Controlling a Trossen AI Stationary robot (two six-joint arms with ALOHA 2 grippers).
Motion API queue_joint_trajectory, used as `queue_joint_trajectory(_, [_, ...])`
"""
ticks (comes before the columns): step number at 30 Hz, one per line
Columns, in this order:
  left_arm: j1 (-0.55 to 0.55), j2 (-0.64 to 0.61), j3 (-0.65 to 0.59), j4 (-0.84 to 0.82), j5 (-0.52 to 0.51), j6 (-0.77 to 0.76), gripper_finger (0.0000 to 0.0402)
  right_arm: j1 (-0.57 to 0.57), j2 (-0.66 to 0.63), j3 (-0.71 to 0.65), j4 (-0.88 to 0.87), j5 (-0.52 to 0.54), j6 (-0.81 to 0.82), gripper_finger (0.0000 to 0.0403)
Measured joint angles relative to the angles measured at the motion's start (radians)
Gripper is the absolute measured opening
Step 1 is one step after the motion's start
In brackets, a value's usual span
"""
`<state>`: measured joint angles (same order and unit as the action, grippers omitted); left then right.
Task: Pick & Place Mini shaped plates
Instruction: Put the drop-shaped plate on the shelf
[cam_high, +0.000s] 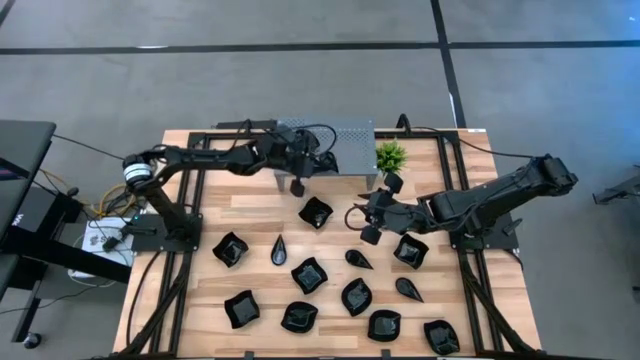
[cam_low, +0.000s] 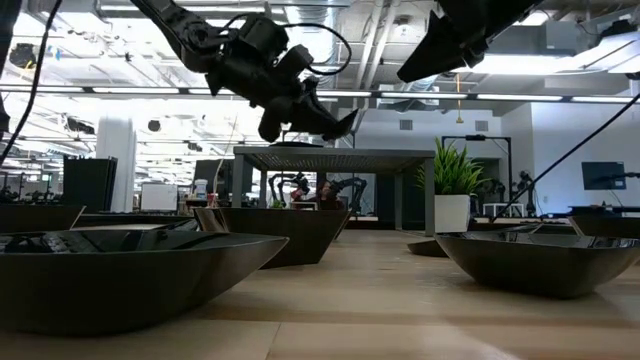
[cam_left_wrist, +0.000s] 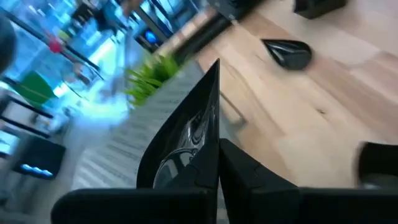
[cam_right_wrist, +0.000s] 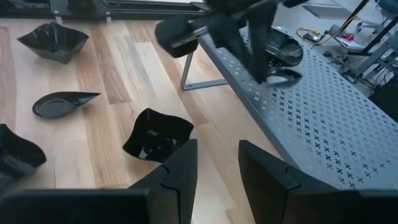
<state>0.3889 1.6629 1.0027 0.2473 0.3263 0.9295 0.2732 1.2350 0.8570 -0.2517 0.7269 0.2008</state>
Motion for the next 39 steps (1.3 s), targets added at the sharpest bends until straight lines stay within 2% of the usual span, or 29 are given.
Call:
queue_joint_trajectory(6, [0.040,0.000,0.000,0.076,0.041,0.035,0.0008,-0.001,0.000,0.000,-0.001,0.004,-0.003,0.0111])
queue_joint_trajectory(19, [0.133,0.000,0.000,0.079,0.041,-0.087,0.0007,-0.001,0.000,0.000,-0.002,0.006,-0.027,0.0111])
queue_joint_trajectory(21, [0.132,0.000,0.000,0.098,0.090,-0.098,0.0007,-0.001,0.000,0.000,-0.001,0.006,-0.027,0.0111])
queue_joint_trajectory(24, [0.116,0.000,0.000,0.118,0.221,-0.142,0.0008,-0.002,0.000,0.000,-0.001,0.006,-0.027,0.0111])
queue_joint_trajectory(25, [0.107,0.001,-0.002,0.117,0.233,-0.163,0.0008,-0.002,0.000,0.000,-0.001,0.006,-0.027,0.0111])
queue_joint_trajectory(39, [0.108,0.003,-0.085,0.115,0.189,-0.164,0.0008,-0.002,0.000,0.000,-0.001,0.006,-0.027,0.0111])
